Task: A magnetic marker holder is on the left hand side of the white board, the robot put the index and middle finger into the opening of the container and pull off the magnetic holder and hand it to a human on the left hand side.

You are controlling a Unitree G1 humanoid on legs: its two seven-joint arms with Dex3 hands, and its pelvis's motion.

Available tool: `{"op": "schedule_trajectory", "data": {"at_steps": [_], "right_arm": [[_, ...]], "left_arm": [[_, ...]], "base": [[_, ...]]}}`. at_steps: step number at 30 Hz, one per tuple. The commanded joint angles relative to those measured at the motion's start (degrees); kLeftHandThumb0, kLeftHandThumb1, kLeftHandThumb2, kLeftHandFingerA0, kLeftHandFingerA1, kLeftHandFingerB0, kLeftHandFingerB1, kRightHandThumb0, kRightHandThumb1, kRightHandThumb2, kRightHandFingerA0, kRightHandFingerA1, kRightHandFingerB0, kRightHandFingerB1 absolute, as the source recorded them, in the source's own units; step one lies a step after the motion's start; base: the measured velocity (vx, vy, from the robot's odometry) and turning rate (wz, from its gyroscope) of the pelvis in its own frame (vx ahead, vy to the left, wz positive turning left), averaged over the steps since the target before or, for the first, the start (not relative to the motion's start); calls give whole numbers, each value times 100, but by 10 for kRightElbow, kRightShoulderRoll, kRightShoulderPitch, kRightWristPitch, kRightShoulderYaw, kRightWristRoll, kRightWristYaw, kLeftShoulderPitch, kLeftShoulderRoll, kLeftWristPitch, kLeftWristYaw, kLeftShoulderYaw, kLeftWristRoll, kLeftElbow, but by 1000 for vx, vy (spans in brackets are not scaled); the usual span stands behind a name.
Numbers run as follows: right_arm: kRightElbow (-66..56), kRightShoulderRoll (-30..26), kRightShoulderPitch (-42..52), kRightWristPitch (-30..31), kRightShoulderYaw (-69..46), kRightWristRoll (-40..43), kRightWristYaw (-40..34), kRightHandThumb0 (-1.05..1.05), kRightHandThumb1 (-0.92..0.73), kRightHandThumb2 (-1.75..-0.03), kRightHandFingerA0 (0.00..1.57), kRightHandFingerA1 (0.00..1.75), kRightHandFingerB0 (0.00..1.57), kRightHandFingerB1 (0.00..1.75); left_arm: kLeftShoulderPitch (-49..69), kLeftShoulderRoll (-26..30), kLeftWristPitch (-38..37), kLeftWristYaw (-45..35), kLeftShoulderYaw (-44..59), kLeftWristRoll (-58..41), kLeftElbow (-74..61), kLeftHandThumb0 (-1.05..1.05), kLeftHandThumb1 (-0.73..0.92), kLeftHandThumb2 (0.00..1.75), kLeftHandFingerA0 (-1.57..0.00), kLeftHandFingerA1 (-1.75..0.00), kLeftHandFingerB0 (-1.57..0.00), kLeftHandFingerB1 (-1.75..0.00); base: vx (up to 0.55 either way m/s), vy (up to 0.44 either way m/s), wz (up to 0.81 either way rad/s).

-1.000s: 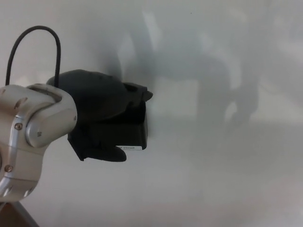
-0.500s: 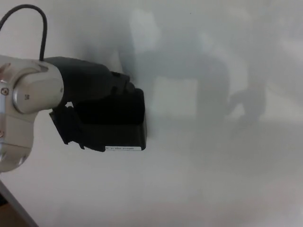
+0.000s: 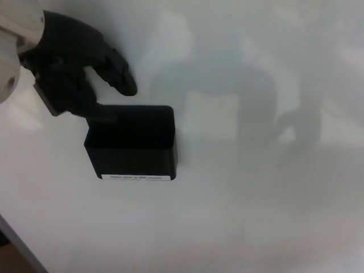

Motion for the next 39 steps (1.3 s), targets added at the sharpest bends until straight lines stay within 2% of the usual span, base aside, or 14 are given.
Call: {"op": "schedule_trajectory", "data": {"at_steps": [1,5,8,9,14,15,16,23,24,25,27,32,33,39], "right_arm": [[2,-9,0,1,-6,8,9,-67,-62,-94,61,61,32,48],[3,-7,-2,4,-7,8,11,-64,-76,-63,68,48,37,33],[2,-7,-1,2,-7,7,10,-68,-62,-94,60,61,31,48],[2,-6,-2,3,-7,7,10,-68,-62,-94,62,62,32,48],[2,-4,-5,1,-11,12,16,-69,-61,-95,60,61,32,48],[2,-4,-7,3,-11,11,15,-67,-76,-63,65,48,38,34],[2,-4,-9,6,-10,9,12,-70,-62,-95,59,61,32,48],[1,-4,-13,10,-7,6,6,-69,-62,-95,61,61,33,48],[1,-4,-13,10,-7,6,6,-64,-76,-63,68,49,38,34],[1,-4,-13,10,-7,6,6,-68,-62,-95,61,61,32,48],[0,-4,-13,11,-7,6,7,-63,-75,-63,67,47,38,34],[-1,-5,-16,10,-8,8,8,-67,-62,-95,62,62,31,48],[-2,-6,-17,9,-11,11,11,-64,-75,-63,70,48,38,34],[-3,-7,-19,-1,-13,12,13,-67,-62,-95,59,61,31,48]], "left_arm": [[-91,-12,3,-87,-31,-22,73,-91,78,65,-15,-33,-10,-24],[-131,-29,3,-100,-73,-1,110,-105,67,99,-46,-54,-14,-40],[-140,-39,21,-104,-78,-18,110,-41,25,94,-1,-49,0,-48],[-145,-43,24,-106,-81,-32,109,-94,78,64,-16,-37,-11,-29],[-172,-61,32,-107,-99,-80,121,-88,59,94,-6,-43,-4,-29],[-178,-64,31,-107,-106,-82,123,-90,61,100,-5,-44,-10,-29],[-186,-67,34,-107,-116,-85,126,-84,58,99,-4,-45,-5,-30],[-184,-74,34,-107,-148,-110,135,-82,58,99,-2,-41,-5,-24],[-182,-74,32,-107,-150,-114,135,-90,63,99,-6,-42,-11,-21],[-179,-74,29,-107,-153,-113,134,-92,64,99,-5,-41,-13,-21],[-175,-74,26,-107,-161,-112,133,-85,60,96,-8,-37,-6,-23],[-175,-75,29,-107,-178,-121,141,-93,67,101,-4,-24,-8,-13],[-176,-72,45,-107,-195,-123,145,-93,65,100,-3,-24,-8,-12],[-160,-57,26,-107,-212,-105,138,-86,63,100,-6,-35,-6,-23]], "base": [[0,0,0],[0,0,0],[0,0,0],[0,0,0],[0,0,0],[0,0,0],[0,0,0],[0,0,0],[0,0,0],[0,0,0],[0,0,0],[0,0,0],[0,0,0],[0,0,0]]}}
